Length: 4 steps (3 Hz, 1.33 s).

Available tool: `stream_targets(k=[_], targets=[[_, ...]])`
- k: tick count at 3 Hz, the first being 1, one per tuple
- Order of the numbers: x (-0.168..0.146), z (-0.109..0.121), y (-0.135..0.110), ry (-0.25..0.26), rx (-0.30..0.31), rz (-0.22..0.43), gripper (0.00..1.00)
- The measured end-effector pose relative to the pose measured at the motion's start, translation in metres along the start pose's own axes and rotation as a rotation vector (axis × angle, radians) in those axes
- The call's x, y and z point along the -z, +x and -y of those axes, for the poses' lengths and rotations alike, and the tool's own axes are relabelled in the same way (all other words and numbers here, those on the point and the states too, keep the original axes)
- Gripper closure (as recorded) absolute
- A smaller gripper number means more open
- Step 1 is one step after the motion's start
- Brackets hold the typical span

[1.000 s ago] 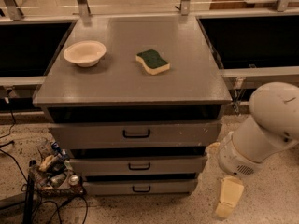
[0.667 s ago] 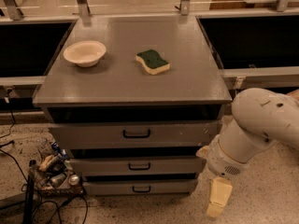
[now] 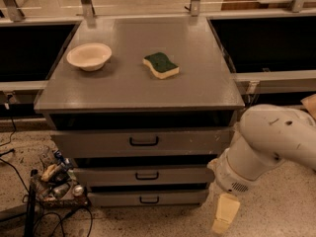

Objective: Open bottom drawer

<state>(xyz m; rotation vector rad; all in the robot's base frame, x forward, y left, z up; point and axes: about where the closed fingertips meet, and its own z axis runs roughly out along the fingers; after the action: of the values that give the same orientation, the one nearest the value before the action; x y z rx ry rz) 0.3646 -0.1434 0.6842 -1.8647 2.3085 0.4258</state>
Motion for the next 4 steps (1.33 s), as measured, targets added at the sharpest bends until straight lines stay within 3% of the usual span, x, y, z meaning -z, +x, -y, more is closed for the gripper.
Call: stream_targets(k=[1, 2, 4], targets=[[-0.026, 0.009, 0.002, 0.065, -0.063, -0.019, 0.0], [-0.065, 0.029, 0.01, 0.097, -0.13, -0.023, 0.0], [-0.092, 0.044, 0.009, 0.08, -0.165, 0.002, 0.0]])
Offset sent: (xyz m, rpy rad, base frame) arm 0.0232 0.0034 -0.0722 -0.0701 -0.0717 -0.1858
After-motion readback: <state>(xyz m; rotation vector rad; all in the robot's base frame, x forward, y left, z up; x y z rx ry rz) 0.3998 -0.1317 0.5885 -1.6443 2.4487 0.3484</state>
